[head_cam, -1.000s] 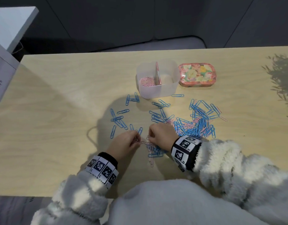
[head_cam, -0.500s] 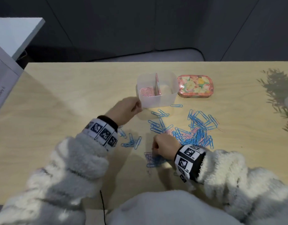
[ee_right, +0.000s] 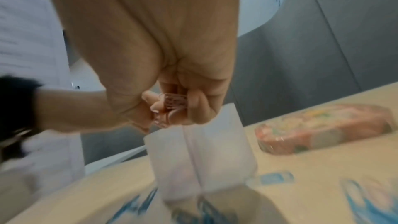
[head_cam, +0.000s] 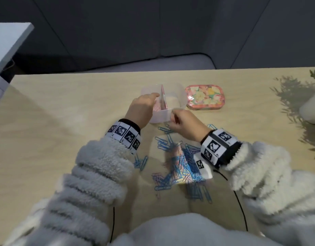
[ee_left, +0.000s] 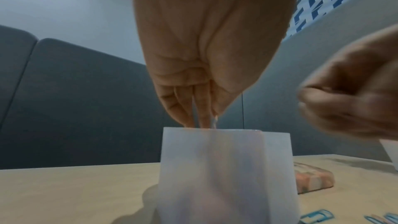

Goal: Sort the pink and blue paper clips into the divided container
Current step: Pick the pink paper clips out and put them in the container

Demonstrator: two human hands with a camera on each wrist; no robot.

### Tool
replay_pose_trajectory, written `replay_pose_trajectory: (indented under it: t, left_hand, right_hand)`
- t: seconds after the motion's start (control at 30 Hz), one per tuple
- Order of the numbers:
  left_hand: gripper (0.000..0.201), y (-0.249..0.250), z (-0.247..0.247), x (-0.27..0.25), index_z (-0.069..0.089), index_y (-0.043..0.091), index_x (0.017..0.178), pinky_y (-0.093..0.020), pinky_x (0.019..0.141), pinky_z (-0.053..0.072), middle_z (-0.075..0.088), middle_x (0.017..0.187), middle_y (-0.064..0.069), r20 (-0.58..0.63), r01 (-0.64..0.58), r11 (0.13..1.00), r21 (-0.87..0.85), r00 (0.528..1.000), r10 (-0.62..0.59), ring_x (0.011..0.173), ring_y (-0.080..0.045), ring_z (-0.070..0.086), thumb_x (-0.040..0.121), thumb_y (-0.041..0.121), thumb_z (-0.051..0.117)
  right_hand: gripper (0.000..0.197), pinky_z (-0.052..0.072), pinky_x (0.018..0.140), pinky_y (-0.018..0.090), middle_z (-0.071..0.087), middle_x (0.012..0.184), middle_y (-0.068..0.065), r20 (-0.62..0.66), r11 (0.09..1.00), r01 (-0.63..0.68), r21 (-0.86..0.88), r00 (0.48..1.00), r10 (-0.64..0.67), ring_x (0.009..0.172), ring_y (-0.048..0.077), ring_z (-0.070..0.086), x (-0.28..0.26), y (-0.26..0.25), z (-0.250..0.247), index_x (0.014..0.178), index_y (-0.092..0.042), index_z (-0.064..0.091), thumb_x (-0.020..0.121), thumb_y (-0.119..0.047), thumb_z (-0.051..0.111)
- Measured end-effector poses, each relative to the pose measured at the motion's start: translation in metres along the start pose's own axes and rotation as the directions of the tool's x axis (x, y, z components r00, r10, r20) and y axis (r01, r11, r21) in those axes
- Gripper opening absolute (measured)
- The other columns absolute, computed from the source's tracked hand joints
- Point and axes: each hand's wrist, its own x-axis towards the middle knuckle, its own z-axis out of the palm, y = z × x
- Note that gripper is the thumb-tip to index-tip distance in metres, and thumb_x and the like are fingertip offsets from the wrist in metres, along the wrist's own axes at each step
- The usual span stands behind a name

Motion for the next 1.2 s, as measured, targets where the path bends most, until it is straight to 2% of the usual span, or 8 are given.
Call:
replay_pose_trajectory:
  t: [0.1, 0.2, 0.4, 0.5, 0.7, 0.97, 1.1, 1.2]
  left_hand:
    - [0.041, -0.002, -0.011, -0.02, 0.057, 0.01, 0.116, -0.046, 0.093, 0.041, 0.063, 0.119, -0.011, -0.098, -0.046, 0.997, -0.058, 0.994, 0.04, 0.129, -0.03, 0.045, 0.085, -0.006, 0.038]
    - [0.03, -0.008, -0.005, -0.052, 0.063, 0.015, 0.1, -0.044, 0.091, 0.043, 0.064, 0.106, -0.007, -0.129, -0.074, 0.994, -0.085, 0.99, 0.062, 0.109, -0.031, 0.052, 0.084, 0.004, 0.04]
    - [0.014, -0.009, 0.027, -0.126, 0.067, 0.021, 0.095, -0.026, 0.085, 0.032, 0.064, 0.098, -0.002, 0.251, -0.059, 0.995, -0.075, 0.965, 0.077, 0.099, -0.024, 0.05, 0.084, 0.019, 0.058]
    - [0.021, -0.003, 0.038, -0.149, 0.066, 0.025, 0.095, -0.027, 0.084, 0.034, 0.06, 0.097, 0.0, 0.322, -0.032, 0.991, -0.128, 0.944, 0.072, 0.095, -0.02, 0.046, 0.079, 0.033, 0.056]
    - [0.027, 0.005, 0.057, -0.157, 0.069, 0.025, 0.092, -0.032, 0.082, 0.039, 0.061, 0.093, -0.002, 0.395, -0.111, 0.988, -0.105, 0.907, 0.144, 0.089, -0.021, 0.05, 0.066, 0.035, 0.07]
    - [0.018, -0.008, 0.053, -0.159, 0.066, 0.028, 0.088, -0.036, 0.084, 0.044, 0.059, 0.095, 0.003, 0.36, -0.043, 0.997, -0.07, 0.931, 0.065, 0.095, -0.02, 0.049, 0.07, 0.029, 0.068]
    - [0.023, -0.007, 0.058, -0.161, 0.065, 0.031, 0.085, -0.033, 0.082, 0.041, 0.058, 0.093, 0.006, 0.316, -0.072, 0.994, -0.078, 0.944, 0.093, 0.095, -0.016, 0.046, 0.072, 0.042, 0.05]
    - [0.016, 0.0, 0.064, -0.16, 0.064, 0.029, 0.076, -0.036, 0.072, 0.044, 0.06, 0.088, 0.006, 0.319, -0.135, 0.991, -0.016, 0.938, 0.133, 0.091, -0.013, 0.037, 0.064, 0.04, 0.062]
  right_hand:
    - [0.011, 0.028, 0.05, 0.024, 0.043, 0.064, -0.002, -0.085, 0.997, 0.078, 0.016, 0.993, -0.077, 0.059, 0.016, 0.039, 0.033, -0.021, -0.011, 0.077, -0.011, 0.042, 0.085, -0.009, 0.049]
    - [0.008, 0.033, 0.06, 0.025, 0.052, 0.076, 0.003, -0.08, 0.994, 0.109, 0.008, 0.991, -0.108, 0.069, 0.019, 0.048, 0.063, -0.034, -0.008, 0.084, -0.012, 0.044, 0.084, -0.005, 0.046]
    - [0.033, 0.038, 0.1, 0.038, 0.057, 0.123, 0.016, -0.023, 0.974, 0.115, -0.196, 0.992, -0.122, 0.113, 0.031, 0.049, 0.073, -0.03, 0.003, 0.12, -0.005, 0.051, 0.088, -0.005, 0.049]
    - [0.023, 0.045, 0.087, 0.037, 0.066, 0.106, 0.012, -0.087, 0.944, 0.25, -0.214, 0.958, -0.273, 0.1, 0.03, 0.058, 0.032, -0.022, 0.018, 0.106, -0.008, 0.063, 0.088, -0.007, 0.05]
    - [0.013, 0.042, 0.085, 0.039, 0.064, 0.09, 0.007, 0.443, 0.921, 0.321, -0.22, 0.874, -0.199, 0.095, 0.026, 0.052, -0.057, 0.023, 0.065, 0.089, -0.015, 0.069, 0.082, -0.019, 0.059]
    - [0.01, 0.048, 0.075, 0.038, 0.059, 0.09, 0.008, 0.366, 0.886, 0.376, -0.269, 0.891, -0.267, 0.091, 0.028, 0.054, -0.085, 0.056, 0.072, 0.085, -0.013, 0.064, 0.078, -0.017, 0.059]
    - [0.015, 0.049, 0.072, 0.036, 0.06, 0.087, 0.003, 0.33, 0.888, 0.326, -0.324, 0.919, -0.217, 0.086, 0.024, 0.053, -0.093, 0.061, 0.063, 0.082, -0.018, 0.067, 0.079, -0.021, 0.053]
    - [0.015, 0.045, 0.07, 0.034, 0.058, 0.08, 0.0, 0.25, 0.888, 0.304, -0.346, 0.942, -0.225, 0.08, 0.021, 0.051, -0.09, 0.056, 0.064, 0.078, -0.019, 0.065, 0.082, -0.029, 0.055]
